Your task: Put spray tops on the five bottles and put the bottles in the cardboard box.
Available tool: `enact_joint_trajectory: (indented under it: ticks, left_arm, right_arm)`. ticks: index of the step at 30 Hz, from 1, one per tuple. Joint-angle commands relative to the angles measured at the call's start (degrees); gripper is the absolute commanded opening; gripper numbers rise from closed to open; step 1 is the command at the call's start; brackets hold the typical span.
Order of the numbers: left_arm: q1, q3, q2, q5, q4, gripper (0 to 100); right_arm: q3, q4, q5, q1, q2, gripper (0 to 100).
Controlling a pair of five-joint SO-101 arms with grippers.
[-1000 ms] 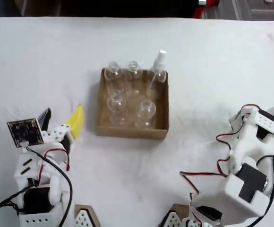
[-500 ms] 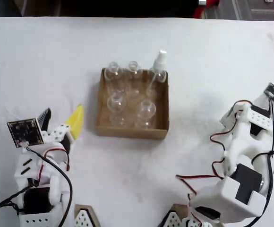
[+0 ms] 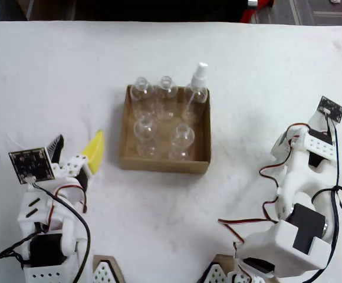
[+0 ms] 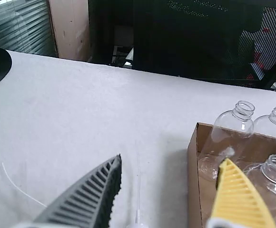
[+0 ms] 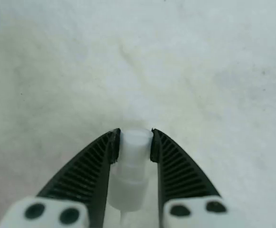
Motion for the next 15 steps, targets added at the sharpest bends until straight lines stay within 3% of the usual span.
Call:
enact_joint_trajectory:
  ticks: [1,15]
  left_arm:
    - [0.7,-0.5,-0.4,-0.5,-1.7,30]
    - [0.7,-0.5,-0.4,-0.5,-1.7,30]
  right_arm:
    - [-2.1,0.0,0.7,-0.4,-2.5,2.2]
    - [-2.0,0.4,0.4,-0.2,-2.5,2.2]
